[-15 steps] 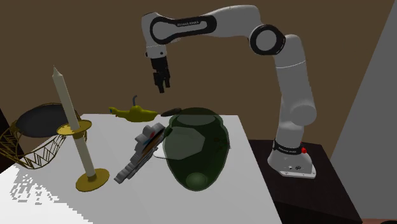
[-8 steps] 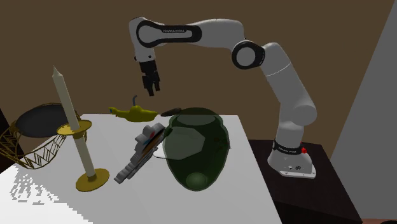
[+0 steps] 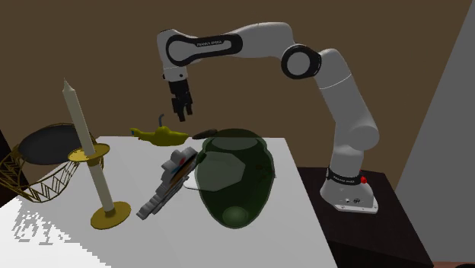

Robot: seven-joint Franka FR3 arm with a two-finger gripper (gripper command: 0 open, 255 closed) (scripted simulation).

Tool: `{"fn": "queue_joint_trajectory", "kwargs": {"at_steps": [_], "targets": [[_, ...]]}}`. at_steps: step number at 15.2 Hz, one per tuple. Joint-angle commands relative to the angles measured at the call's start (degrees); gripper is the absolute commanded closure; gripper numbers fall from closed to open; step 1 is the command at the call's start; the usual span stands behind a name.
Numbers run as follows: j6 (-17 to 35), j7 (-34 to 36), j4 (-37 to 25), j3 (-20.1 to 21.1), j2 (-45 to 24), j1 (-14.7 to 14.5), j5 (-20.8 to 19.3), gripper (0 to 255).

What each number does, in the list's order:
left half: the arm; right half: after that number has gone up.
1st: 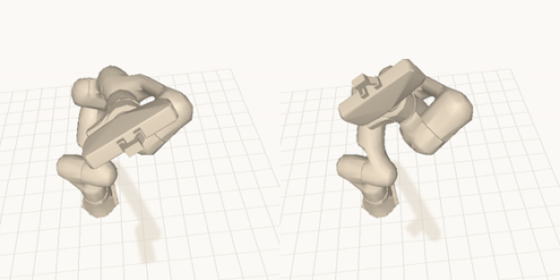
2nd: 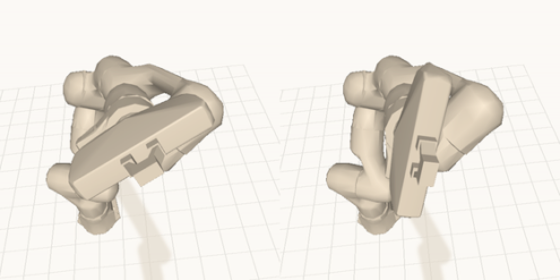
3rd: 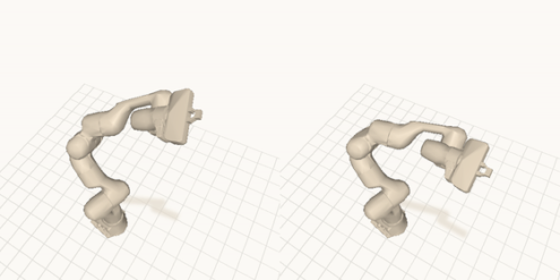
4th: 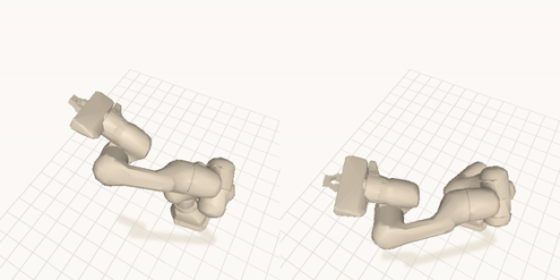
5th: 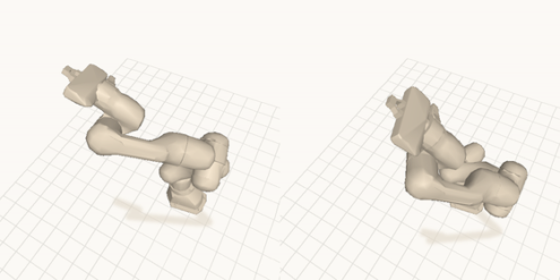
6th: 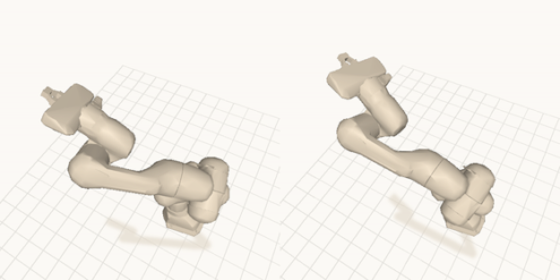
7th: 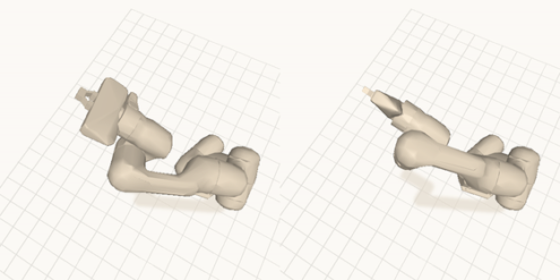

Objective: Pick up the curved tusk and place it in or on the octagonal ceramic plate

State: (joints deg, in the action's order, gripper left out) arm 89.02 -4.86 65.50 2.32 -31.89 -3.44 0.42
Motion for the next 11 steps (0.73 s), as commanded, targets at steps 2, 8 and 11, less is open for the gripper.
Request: {"fn": "queue_joint_trajectory", "kwargs": {"at_steps": [2,8,11], "targets": [[-0.1,-0.2,0.7,-0.8,-1.5,1.2,-0.2,0],[-1.1,0.5,-1.3,-0.5,-2.5,0.7,-0.2,255],[-1.5,1.0,-2.9,-0.4,-3.7,0.3,-0.2,255]]}}
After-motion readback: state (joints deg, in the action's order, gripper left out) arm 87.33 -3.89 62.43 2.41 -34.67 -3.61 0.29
